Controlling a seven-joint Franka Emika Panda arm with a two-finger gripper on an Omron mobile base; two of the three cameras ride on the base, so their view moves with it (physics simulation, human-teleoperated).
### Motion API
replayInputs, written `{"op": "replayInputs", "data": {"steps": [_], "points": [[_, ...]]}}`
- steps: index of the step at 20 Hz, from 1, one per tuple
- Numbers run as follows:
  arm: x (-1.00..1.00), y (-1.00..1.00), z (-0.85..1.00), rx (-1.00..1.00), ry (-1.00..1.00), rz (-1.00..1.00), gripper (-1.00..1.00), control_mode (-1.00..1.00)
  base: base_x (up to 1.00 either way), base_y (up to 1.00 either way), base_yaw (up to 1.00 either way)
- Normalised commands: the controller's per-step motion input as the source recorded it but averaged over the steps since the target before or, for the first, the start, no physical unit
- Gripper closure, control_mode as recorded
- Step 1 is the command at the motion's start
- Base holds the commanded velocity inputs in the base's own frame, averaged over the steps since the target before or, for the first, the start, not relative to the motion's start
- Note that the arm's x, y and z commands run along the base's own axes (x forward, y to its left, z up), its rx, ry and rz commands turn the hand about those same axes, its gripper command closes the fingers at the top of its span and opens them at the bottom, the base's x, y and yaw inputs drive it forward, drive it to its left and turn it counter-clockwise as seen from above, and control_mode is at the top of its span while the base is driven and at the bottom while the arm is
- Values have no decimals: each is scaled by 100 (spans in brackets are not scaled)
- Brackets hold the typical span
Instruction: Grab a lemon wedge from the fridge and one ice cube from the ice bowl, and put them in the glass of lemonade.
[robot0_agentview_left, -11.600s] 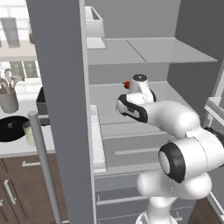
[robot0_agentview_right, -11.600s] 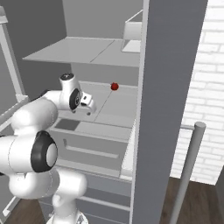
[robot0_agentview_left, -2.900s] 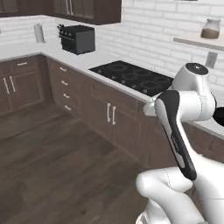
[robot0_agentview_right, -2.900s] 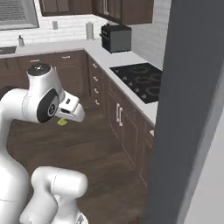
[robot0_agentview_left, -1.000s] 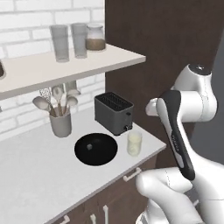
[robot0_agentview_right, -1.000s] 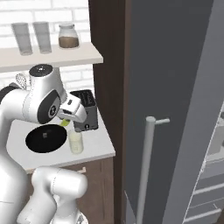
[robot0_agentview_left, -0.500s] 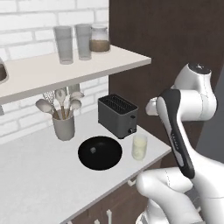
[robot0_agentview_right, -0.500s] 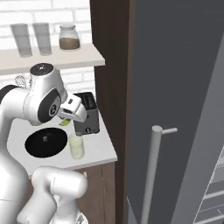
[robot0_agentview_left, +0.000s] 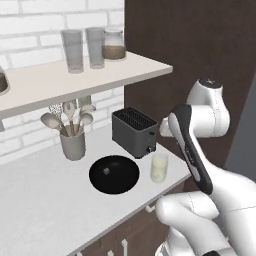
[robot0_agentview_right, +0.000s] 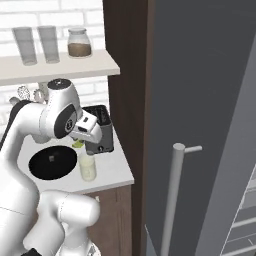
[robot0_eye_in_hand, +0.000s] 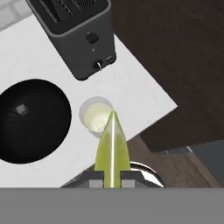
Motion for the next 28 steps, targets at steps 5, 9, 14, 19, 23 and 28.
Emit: {"op": "replayInputs", "data": {"steps": [5,9,14,19,23,28], "points": [[67,38,-58,0,15,0,100,-100,0,0,0],[78,16,-51,0,16,0,100,-100,0,0,0],[15,0,-29,0,7,0,100,-100,0,0,0],[0,0,-21,0,0,0,100,-100,0,0,0],[2,0,-16,0,1,0,100,-100,0,0,0],[5,0,0,0,0,0,100,-100,0,0,0]]}}
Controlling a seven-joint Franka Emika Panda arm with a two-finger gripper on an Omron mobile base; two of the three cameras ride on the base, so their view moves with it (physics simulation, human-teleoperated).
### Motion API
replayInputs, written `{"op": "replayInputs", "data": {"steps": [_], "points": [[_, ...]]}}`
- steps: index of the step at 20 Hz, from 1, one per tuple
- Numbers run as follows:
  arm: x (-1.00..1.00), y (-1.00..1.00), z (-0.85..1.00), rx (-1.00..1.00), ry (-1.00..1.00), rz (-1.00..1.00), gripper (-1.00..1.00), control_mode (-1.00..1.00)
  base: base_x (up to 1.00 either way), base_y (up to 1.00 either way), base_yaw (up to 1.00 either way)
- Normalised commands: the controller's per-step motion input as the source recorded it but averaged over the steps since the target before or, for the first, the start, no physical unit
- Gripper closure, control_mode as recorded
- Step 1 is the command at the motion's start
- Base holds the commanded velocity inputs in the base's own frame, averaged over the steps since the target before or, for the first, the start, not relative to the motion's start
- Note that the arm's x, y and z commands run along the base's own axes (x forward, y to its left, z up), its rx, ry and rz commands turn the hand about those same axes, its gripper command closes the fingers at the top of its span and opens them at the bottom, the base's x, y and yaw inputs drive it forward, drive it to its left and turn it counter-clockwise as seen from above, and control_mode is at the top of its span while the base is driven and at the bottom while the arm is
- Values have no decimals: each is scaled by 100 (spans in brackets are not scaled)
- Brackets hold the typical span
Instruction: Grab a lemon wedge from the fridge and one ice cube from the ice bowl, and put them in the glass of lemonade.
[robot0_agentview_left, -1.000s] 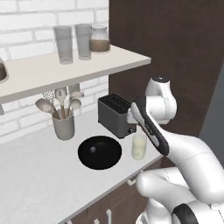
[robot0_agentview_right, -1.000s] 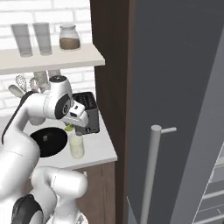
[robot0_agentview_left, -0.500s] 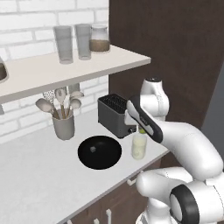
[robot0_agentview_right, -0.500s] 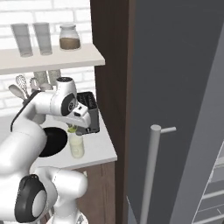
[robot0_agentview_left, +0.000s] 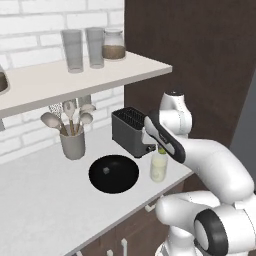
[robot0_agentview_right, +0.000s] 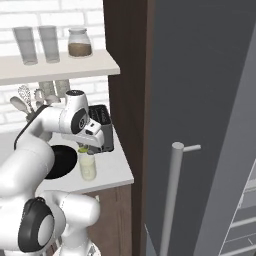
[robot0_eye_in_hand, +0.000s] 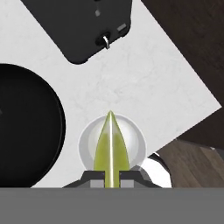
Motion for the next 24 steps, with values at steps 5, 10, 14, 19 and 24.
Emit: {"op": "replayInputs", "data": {"steps": [5,10,14,19,24], "points": [[9,0,-1,0,0,0,100,-100,0,0,0],[3,0,-9,0,-2,0,100,-100,0,0,0],[-11,0,-8,0,-20,0,100,-100,0,0,0],[-12,0,-1,0,-23,0,100,-100,0,0,0],[1,0,-7,0,-1,0,100,-100,0,0,0]]}}
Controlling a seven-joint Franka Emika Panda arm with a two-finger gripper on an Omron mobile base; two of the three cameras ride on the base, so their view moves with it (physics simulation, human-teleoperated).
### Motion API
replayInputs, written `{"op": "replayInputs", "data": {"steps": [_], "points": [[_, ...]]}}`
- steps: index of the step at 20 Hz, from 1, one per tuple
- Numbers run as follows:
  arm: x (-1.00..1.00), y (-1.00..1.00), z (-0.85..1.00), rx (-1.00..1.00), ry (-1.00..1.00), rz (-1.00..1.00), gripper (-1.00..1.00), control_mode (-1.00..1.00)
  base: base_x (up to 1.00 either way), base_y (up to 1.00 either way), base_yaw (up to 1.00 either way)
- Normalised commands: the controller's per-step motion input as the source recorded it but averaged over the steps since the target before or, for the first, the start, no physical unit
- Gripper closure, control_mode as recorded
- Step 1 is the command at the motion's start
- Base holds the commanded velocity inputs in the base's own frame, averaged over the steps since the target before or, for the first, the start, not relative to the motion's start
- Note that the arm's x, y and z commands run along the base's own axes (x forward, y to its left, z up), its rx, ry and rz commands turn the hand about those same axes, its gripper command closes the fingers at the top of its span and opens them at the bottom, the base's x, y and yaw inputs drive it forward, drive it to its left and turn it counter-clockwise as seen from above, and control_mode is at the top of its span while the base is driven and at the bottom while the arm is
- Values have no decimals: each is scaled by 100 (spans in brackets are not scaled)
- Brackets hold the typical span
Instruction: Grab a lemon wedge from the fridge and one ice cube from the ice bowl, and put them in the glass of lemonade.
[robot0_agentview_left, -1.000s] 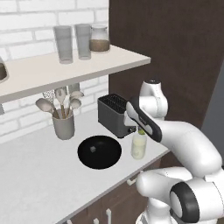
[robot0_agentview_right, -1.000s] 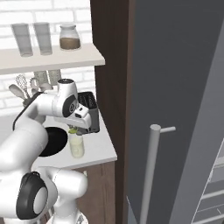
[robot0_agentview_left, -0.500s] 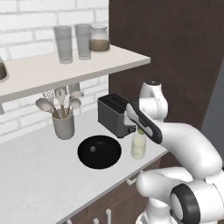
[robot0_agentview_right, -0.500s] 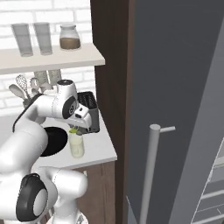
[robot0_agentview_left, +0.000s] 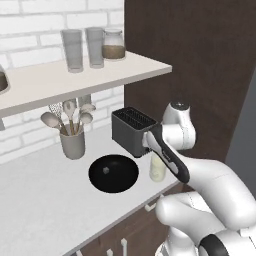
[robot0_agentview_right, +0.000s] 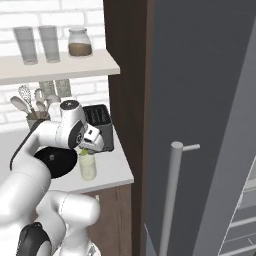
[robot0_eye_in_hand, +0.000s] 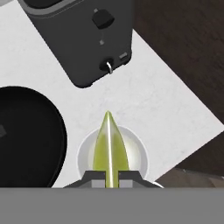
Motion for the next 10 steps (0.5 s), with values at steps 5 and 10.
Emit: {"op": "replayInputs", "data": {"steps": [5,10], "points": [[0,0,-5,0,0,0,100,-100,0,0,0],[0,0,0,0,0,0,-100,-100,0,0,0]]}}
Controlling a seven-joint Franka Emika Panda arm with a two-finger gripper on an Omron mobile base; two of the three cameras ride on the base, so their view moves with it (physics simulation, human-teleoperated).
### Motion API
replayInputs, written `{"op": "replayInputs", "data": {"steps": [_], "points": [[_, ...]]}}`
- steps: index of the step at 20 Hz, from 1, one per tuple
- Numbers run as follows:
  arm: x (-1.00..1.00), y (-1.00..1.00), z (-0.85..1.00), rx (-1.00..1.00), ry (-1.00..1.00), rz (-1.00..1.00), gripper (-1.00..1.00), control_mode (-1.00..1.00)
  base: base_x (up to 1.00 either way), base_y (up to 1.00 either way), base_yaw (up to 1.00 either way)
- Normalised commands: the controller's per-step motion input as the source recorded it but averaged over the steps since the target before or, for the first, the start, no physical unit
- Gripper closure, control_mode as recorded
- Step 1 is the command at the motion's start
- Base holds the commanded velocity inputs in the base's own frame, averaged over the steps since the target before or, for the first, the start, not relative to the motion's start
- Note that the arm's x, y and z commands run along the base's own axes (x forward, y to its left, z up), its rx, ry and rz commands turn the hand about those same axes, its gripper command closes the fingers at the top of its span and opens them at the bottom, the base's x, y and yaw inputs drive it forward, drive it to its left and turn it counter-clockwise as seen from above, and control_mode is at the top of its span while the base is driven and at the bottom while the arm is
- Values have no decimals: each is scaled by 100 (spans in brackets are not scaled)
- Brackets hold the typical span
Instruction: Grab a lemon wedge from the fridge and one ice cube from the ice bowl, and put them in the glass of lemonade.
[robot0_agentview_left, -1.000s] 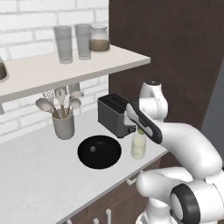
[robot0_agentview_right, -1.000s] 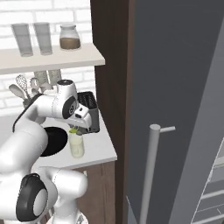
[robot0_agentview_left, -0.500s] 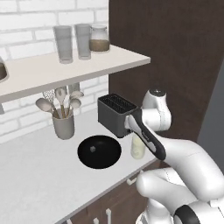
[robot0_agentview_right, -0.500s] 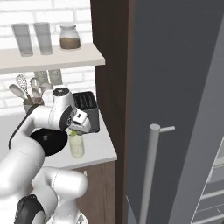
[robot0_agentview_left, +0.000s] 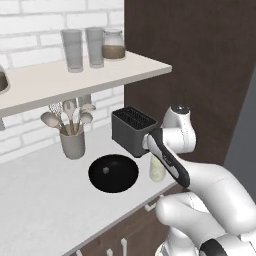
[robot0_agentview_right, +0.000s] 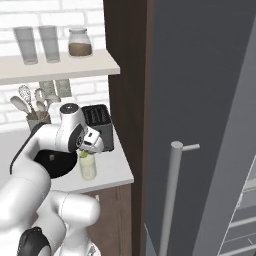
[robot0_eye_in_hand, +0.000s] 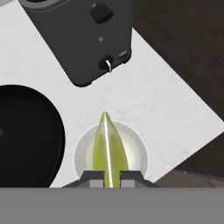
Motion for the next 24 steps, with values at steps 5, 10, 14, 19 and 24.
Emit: {"op": "replayInputs", "data": {"steps": [5,10,14,19,24], "points": [[0,0,0,0,0,0,-100,-100,0,0,0],[0,0,0,0,1,0,-100,-100,0,0,0],[0,0,5,0,0,0,-100,-100,0,0,0],[0,0,21,2,0,0,-100,-100,0,0,0],[-1,0,16,2,-2,0,-100,-100,0,0,0]]}}
